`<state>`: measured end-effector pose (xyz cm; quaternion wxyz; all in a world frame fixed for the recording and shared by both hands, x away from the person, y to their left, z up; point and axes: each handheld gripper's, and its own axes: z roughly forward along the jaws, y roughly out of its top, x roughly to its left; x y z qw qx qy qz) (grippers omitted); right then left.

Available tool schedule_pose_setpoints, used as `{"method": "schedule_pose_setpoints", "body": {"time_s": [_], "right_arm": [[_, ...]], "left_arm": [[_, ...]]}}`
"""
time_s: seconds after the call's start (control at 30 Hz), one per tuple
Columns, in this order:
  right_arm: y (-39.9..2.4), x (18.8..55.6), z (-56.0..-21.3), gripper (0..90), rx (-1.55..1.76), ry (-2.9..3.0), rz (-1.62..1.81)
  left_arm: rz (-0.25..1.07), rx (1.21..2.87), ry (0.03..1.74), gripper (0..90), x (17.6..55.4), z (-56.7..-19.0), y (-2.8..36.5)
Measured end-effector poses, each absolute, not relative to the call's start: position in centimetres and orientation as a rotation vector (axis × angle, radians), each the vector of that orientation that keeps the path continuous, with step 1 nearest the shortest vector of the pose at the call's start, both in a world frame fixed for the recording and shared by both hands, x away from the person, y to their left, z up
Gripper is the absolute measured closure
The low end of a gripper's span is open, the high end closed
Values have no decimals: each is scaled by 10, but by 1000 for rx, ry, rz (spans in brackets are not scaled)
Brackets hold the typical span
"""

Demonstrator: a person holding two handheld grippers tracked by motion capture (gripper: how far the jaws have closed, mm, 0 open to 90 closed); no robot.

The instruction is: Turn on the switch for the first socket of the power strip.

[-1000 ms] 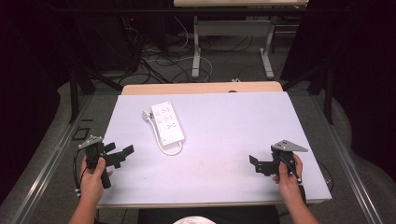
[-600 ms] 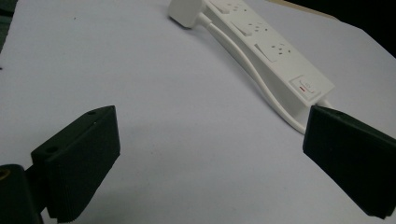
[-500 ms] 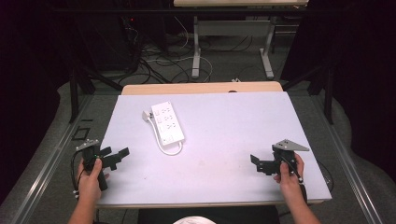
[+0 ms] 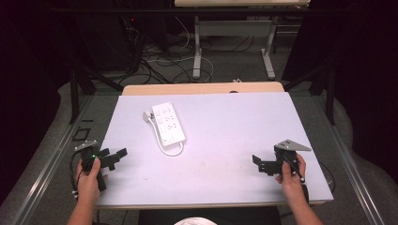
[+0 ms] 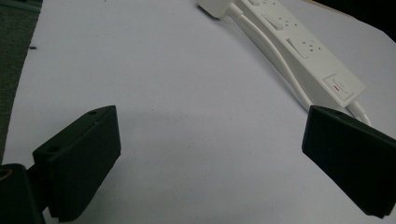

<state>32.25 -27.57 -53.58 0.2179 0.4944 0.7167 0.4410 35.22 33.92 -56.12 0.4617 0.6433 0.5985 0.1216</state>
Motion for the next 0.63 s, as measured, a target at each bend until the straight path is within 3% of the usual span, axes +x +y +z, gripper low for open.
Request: {"method": "schedule_pose_setpoints", "body": {"time_s": [0.63], "right_arm": [[-277, 325, -538, 0, 1405, 1979, 1224]], "left_arm": [[304, 1607, 1484, 47, 354, -562, 340]]}}
